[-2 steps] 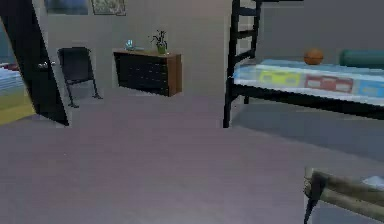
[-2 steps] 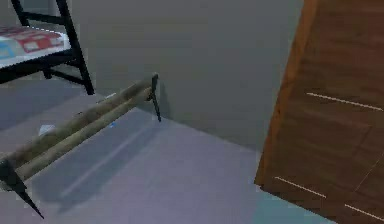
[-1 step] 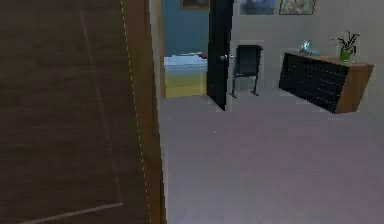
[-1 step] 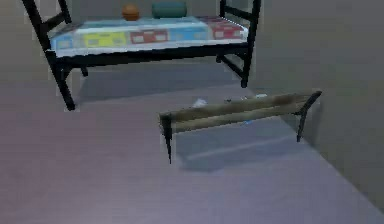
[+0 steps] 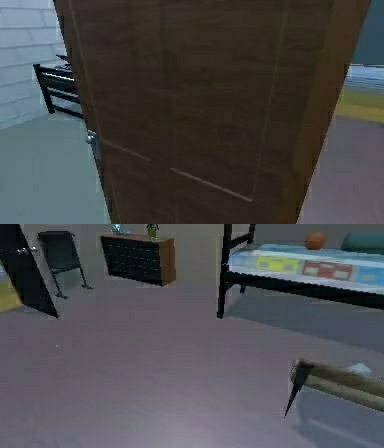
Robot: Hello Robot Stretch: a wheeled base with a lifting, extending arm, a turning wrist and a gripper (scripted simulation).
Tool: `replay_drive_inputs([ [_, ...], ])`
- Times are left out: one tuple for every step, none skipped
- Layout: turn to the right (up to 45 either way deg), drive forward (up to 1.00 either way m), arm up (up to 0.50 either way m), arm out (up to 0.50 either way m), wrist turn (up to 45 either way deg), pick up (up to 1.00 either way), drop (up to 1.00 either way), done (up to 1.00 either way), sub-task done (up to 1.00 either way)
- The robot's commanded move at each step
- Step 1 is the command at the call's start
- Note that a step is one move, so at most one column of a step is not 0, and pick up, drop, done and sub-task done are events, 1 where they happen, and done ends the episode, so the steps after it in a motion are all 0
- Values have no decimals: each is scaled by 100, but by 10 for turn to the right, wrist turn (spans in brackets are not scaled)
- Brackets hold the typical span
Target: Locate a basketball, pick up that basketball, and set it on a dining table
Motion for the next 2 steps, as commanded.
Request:
replay_drive_inputs([
  [-450,0,0,0,0,0,0,0,0],
  [-240,0,0,0,0,0,0,0,0],
])
